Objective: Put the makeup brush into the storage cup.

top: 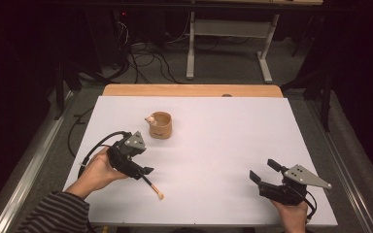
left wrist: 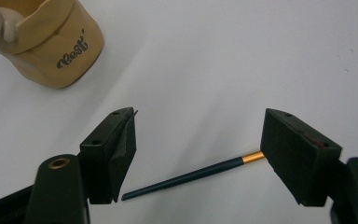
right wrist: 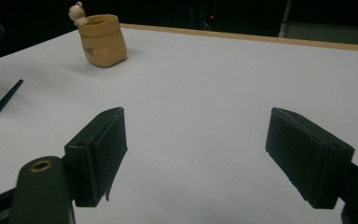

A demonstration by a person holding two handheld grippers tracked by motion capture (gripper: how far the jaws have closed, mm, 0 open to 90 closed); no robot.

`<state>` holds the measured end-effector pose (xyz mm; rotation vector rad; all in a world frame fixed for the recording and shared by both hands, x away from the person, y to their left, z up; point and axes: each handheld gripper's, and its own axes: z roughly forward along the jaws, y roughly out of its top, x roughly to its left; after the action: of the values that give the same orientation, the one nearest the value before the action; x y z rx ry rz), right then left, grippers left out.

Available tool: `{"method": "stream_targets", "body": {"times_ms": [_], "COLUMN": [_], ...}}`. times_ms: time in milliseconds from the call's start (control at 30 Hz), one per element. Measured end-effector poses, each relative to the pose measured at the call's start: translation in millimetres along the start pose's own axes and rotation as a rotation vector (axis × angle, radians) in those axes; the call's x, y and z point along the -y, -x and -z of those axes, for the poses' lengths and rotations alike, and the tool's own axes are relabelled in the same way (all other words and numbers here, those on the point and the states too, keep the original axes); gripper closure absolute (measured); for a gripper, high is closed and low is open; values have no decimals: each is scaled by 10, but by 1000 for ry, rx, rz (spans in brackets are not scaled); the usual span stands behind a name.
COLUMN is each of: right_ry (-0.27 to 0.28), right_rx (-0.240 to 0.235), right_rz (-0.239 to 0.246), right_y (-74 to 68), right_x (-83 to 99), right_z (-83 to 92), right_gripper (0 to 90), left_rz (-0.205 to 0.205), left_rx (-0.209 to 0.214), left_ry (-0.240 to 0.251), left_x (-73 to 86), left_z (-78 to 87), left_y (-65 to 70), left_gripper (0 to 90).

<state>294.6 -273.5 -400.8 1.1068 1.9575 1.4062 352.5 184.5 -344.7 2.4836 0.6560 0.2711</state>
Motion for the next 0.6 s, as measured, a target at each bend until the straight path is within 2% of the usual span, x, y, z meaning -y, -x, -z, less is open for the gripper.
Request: {"method": "stream_targets", "body": {"times_ms": [267, 600], "right_ry": [3, 3], "right_rx": [-2, -2], "right_rz": [7, 7], "right_y": [6, 3], "right_x": [-1, -1], "right_z": [0, -1], "right_gripper": [222, 225], "left_rz": [-19, -64], "left_rx": [6, 7], "left_ry": [-43, -93], "left_x": [-8, -20], "left_z": [-68, -147], "left_y": [23, 75], "left_gripper": [278, 278]}}
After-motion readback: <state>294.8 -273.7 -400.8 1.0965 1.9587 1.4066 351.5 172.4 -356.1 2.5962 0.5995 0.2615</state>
